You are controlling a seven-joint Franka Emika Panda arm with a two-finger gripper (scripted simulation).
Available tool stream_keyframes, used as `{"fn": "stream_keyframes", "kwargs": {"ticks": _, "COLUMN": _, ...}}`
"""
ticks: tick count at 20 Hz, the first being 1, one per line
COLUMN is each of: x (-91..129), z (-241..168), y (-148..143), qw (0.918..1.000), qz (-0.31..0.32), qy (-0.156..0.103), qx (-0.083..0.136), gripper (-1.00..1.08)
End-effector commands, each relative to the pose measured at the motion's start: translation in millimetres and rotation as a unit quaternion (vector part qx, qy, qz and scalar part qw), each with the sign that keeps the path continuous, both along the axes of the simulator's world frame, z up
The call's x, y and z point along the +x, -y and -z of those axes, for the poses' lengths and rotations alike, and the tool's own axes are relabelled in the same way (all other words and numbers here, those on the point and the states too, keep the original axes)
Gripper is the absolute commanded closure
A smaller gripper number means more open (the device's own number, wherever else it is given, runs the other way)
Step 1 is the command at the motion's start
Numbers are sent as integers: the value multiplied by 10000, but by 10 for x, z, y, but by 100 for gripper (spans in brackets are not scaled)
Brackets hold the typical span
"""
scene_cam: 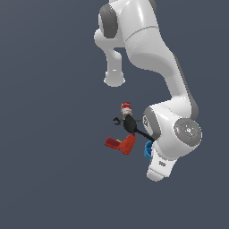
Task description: Pick up a designated object from a clutter of objects.
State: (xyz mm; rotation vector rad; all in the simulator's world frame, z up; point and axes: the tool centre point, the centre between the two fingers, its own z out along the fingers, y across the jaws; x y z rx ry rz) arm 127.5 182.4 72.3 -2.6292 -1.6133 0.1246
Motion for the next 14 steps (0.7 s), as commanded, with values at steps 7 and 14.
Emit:
{"fn": "stream_keyframes", "kwargs": {"ticks": 7, "x": 5, "z": -314, "y": 136, "qw": 10000, "qz": 0, "qy": 17, "qx": 4, "gripper": 108}}
{"fn": "stream_keyframes", "kwargs": {"ticks": 14, "x": -5, "z": -925, "y": 426, "qw": 10000, "qz": 1, "qy": 17, "qx": 2, "gripper": 108}}
